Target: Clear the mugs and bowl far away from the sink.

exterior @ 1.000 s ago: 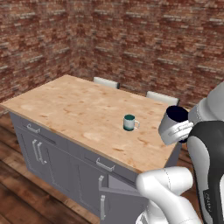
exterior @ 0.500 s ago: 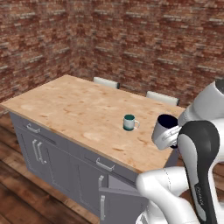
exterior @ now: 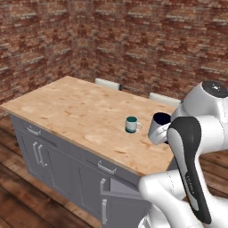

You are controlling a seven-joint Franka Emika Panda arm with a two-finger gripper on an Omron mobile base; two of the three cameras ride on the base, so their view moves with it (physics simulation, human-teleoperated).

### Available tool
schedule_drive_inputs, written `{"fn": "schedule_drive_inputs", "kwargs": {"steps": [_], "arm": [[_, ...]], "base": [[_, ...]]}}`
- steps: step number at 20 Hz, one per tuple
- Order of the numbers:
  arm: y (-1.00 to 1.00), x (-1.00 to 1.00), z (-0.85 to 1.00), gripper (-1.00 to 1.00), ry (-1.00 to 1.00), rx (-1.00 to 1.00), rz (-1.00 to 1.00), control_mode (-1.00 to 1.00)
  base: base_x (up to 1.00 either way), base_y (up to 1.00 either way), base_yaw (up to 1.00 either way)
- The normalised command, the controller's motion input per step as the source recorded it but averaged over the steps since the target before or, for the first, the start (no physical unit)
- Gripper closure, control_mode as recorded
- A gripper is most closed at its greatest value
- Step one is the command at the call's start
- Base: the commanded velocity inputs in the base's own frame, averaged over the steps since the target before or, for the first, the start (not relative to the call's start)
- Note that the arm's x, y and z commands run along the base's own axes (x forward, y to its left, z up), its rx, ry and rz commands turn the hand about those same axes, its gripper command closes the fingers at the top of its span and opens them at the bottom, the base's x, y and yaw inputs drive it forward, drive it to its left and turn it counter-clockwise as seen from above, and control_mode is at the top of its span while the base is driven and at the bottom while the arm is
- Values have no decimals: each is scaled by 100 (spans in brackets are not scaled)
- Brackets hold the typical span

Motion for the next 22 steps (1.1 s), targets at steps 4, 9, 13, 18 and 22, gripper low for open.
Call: {"fn": "schedule_drive_inputs", "kwargs": {"steps": [4, 9, 13, 18, 22], "arm": [[0, 46, -30, 100, 7, 0, 0, -100], [0, 40, -28, 100, 5, 0, 0, -100], [0, 34, -32, 100, 2, 0, 0, -100], [0, 29, -34, 100, 0, 0, 0, -100], [0, 28, -37, 100, 0, 0, 0, -100]], "base": [[0, 0, 0], [0, 0, 0], [0, 0, 0], [0, 0, 0], [0, 0, 0]]}}
